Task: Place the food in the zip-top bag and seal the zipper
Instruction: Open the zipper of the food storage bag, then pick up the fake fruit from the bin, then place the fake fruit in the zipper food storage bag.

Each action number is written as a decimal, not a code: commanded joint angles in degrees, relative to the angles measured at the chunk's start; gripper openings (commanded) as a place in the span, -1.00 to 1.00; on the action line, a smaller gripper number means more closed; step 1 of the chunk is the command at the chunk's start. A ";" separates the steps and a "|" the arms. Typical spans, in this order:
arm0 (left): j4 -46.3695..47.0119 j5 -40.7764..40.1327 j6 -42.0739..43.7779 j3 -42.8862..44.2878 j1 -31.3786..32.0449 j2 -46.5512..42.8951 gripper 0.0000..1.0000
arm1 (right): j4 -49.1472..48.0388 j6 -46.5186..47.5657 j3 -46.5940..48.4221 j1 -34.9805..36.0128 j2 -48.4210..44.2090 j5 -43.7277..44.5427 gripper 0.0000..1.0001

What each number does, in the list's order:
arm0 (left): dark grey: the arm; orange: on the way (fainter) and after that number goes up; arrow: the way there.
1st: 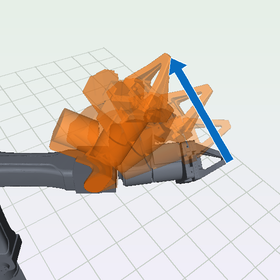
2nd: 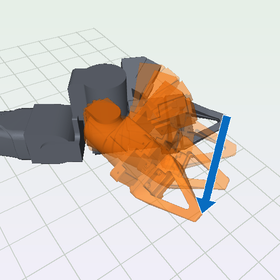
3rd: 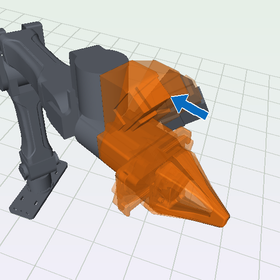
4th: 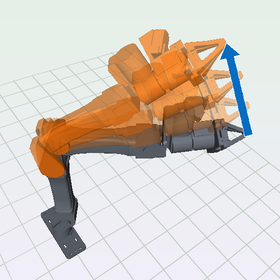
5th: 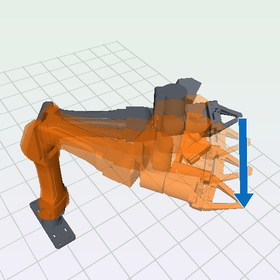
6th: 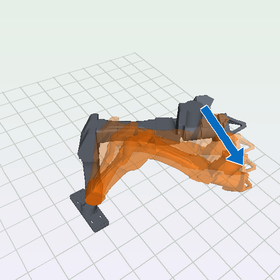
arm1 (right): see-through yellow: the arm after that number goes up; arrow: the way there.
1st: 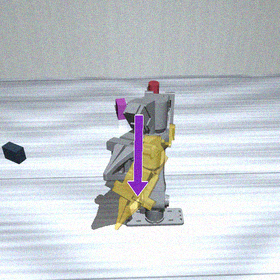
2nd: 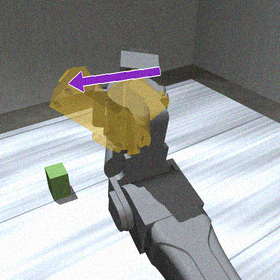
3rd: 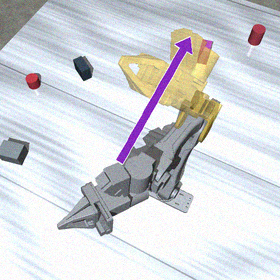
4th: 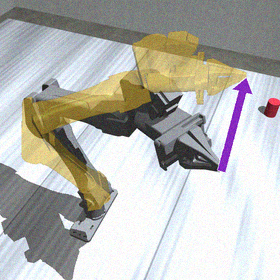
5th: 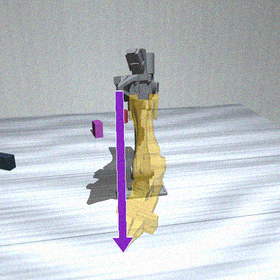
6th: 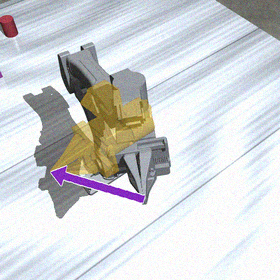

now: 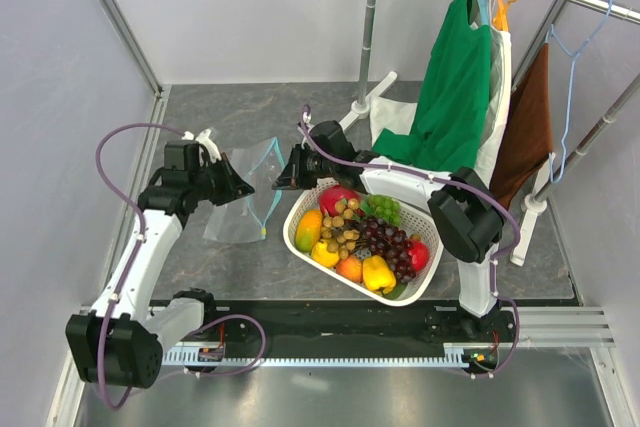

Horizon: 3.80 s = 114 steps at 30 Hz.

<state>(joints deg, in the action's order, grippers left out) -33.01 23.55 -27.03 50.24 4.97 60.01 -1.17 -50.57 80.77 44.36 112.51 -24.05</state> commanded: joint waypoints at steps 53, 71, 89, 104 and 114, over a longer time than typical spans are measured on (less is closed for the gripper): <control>-7.33 -11.51 17.10 10.32 4.43 9.16 -0.96 | 63.30 72.45 -7.64 -2.08 -35.86 17.81 0.96; -7.77 -10.98 15.34 9.70 4.61 9.34 -0.96 | 54.43 68.06 -17.93 -2.08 -32.35 17.37 0.52; -8.73 -9.49 14.99 9.35 4.61 8.90 -0.96 | 57.51 65.33 -8.01 -2.26 -42.37 14.22 -1.00; -10.40 -5.36 14.28 10.76 4.52 10.04 -0.96 | 39.17 58.39 10.70 -2.35 -36.86 1.47 -1.00; -10.84 0.26 13.67 12.16 3.47 12.06 -0.96 | 10.42 46.18 10.12 1.43 -27.26 -0.21 -1.00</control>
<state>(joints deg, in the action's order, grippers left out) -43.86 18.92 -11.31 59.57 9.26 71.64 27.35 2.63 91.88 43.57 84.07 -22.65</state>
